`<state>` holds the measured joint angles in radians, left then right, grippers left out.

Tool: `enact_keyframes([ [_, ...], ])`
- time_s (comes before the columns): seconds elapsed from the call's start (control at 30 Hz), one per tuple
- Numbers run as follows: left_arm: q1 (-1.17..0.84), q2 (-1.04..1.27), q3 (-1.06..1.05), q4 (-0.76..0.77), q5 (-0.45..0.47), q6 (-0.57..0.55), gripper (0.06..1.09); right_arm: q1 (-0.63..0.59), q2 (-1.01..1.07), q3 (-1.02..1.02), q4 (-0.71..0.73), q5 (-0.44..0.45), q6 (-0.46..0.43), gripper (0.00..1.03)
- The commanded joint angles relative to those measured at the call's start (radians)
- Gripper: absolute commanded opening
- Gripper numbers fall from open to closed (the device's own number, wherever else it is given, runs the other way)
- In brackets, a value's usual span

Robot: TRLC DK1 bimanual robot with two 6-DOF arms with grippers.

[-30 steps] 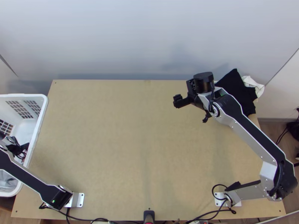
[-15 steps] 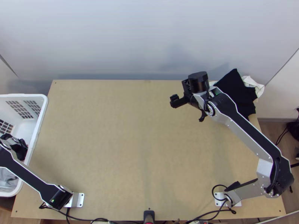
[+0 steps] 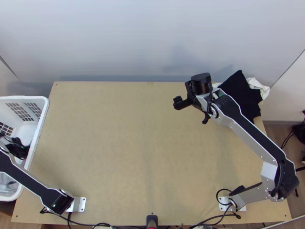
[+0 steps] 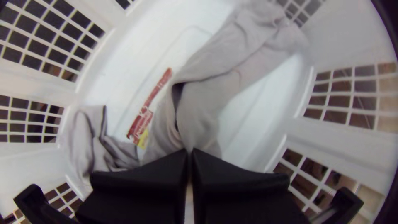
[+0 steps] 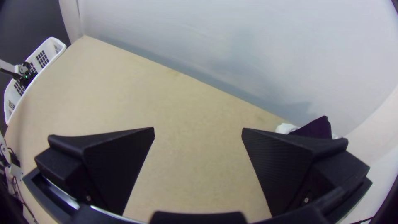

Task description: Fold the t-shirt

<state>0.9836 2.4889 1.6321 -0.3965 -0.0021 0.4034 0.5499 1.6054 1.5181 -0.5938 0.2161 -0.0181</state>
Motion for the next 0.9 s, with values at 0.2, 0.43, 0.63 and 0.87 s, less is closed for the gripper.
enact_keyframes([
  [0.2, 0.056, -0.194, 0.497, -0.551, 0.304, -0.201, 0.09, 0.002, 0.016, 0.001, 0.020, 0.006, 0.003, 0.97],
  [0.43, 0.053, -0.363, 0.566, -0.591, 0.379, -0.262, 0.09, 0.002, 0.008, 0.011, 0.020, 0.008, 0.003, 0.97],
  [0.63, 0.029, -0.481, 0.601, -0.584, 0.381, -0.301, 0.09, 0.001, 0.002, 0.011, 0.020, 0.008, 0.001, 0.97],
  [0.87, -0.020, -0.591, 0.604, -0.601, 0.381, -0.331, 0.09, 0.004, -0.005, 0.019, 0.020, 0.006, 0.003, 0.97],
])
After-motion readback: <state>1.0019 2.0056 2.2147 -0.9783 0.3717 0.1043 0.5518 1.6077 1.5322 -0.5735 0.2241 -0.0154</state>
